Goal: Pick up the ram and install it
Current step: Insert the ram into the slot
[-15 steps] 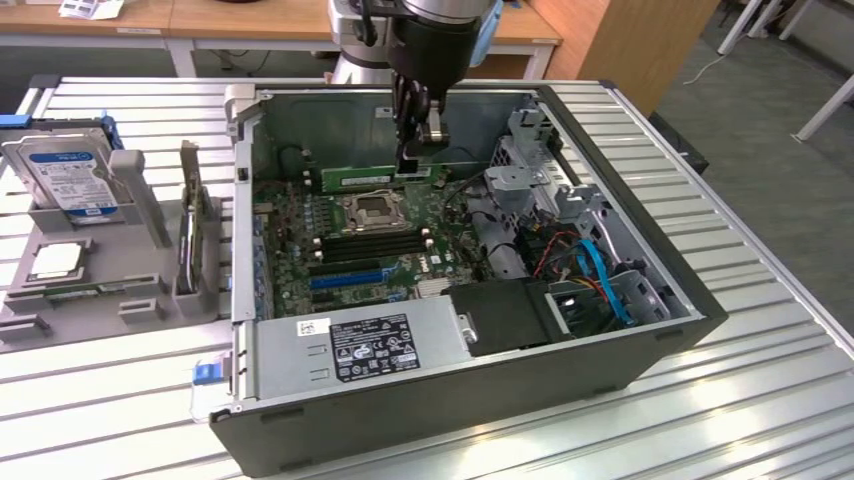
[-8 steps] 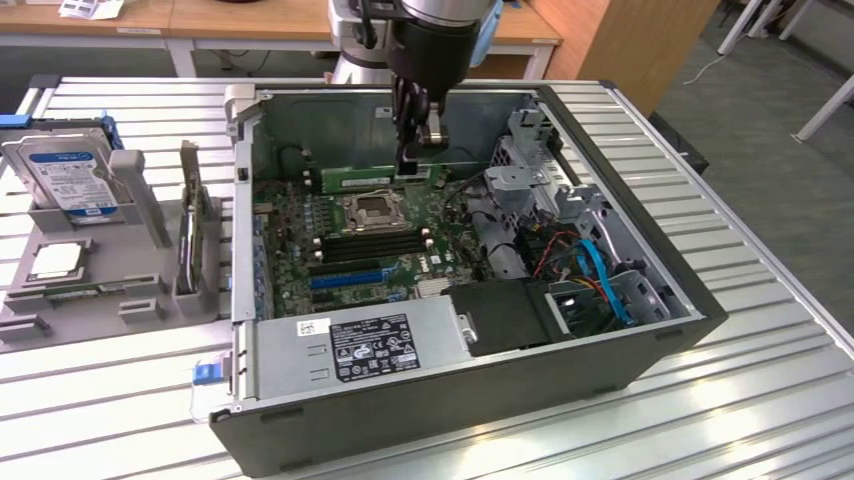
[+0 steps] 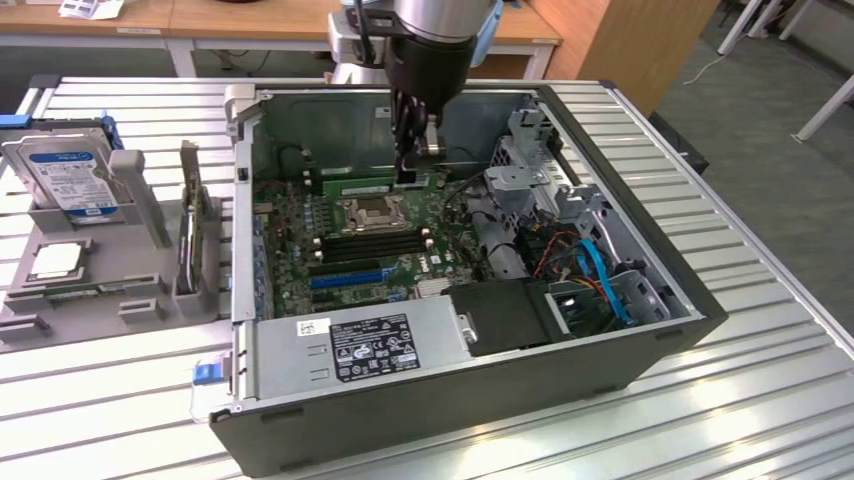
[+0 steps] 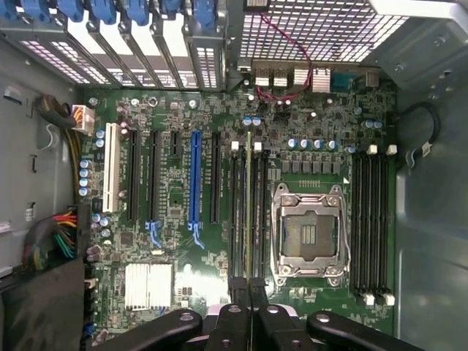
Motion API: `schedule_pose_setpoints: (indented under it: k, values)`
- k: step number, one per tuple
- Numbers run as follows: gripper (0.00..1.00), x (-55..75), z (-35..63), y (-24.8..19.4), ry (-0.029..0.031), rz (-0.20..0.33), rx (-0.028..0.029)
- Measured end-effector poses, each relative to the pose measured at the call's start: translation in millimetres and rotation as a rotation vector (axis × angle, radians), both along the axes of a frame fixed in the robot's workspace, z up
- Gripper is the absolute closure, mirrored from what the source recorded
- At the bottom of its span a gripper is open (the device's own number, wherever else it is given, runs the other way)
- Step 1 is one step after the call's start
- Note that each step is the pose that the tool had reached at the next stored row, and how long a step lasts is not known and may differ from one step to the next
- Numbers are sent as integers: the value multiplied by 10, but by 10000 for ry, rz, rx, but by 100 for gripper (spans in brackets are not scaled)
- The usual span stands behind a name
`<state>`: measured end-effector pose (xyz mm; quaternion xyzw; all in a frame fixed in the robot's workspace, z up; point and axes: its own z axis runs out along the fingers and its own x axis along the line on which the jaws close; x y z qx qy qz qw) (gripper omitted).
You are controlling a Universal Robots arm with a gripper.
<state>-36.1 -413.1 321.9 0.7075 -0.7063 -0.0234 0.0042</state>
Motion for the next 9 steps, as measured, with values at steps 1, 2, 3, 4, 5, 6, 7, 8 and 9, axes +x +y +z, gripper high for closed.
schedule_pose_setpoints:
  k: [1, 2, 3, 4, 5, 6, 7, 8, 9]
  values:
    - [88, 0, -13, 0, -1, 0, -1]
    - [88, 0, -27, 0, -3, 0, 0]
    - [88, 0, -43, 0, -5, 0, 0]
    - [88, 0, -58, 0, -7, -1, 0]
    - [88, 0, -74, 0, -9, 0, 1]
    - [88, 0, -89, 0, -11, 0, 0]
    - [88, 0, -106, 0, -14, -1, 0]
    - [88, 0, -123, 0, -17, 0, 1]
    - [88, -1, -140, 0, -20, 0, 1]
